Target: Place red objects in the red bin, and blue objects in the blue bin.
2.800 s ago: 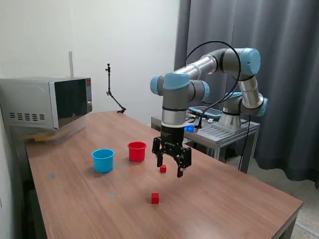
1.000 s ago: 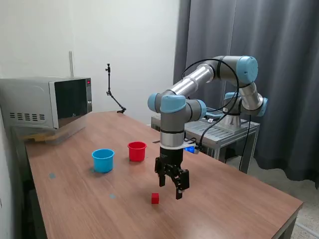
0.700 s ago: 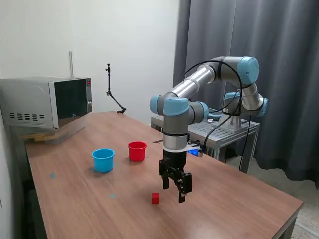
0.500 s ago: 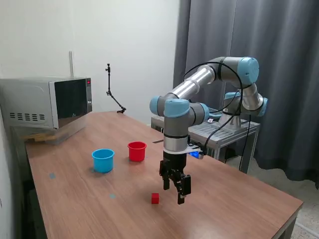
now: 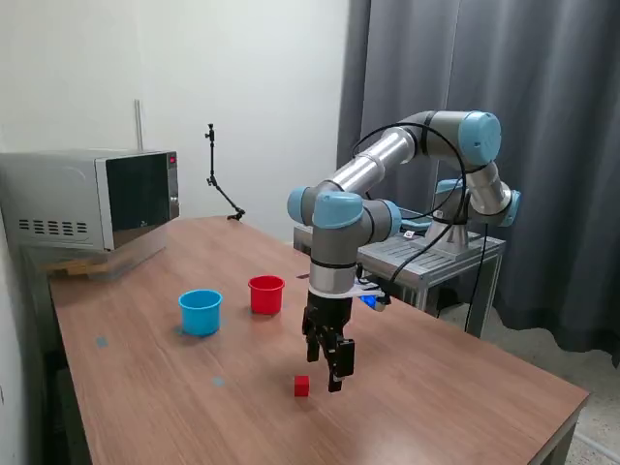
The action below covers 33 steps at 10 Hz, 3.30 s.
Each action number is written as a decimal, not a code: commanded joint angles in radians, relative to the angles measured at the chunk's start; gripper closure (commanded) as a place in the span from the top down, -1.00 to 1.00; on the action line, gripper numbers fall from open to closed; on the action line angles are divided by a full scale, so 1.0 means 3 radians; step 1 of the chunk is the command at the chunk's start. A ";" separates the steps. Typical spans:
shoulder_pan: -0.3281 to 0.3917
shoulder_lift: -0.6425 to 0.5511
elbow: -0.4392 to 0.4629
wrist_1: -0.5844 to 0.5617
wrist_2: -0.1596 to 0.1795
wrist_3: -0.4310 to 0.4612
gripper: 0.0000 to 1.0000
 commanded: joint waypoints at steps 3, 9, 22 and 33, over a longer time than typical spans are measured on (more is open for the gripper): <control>-0.0119 0.0000 0.0003 -0.0005 -0.0162 0.0262 1.00; -0.0124 0.0067 -0.0079 -0.0010 -0.0142 0.0171 1.00; -0.0028 0.0067 -0.0043 0.0000 -0.0024 0.0084 1.00; -0.0068 0.0077 -0.0043 -0.0005 -0.0024 0.0078 1.00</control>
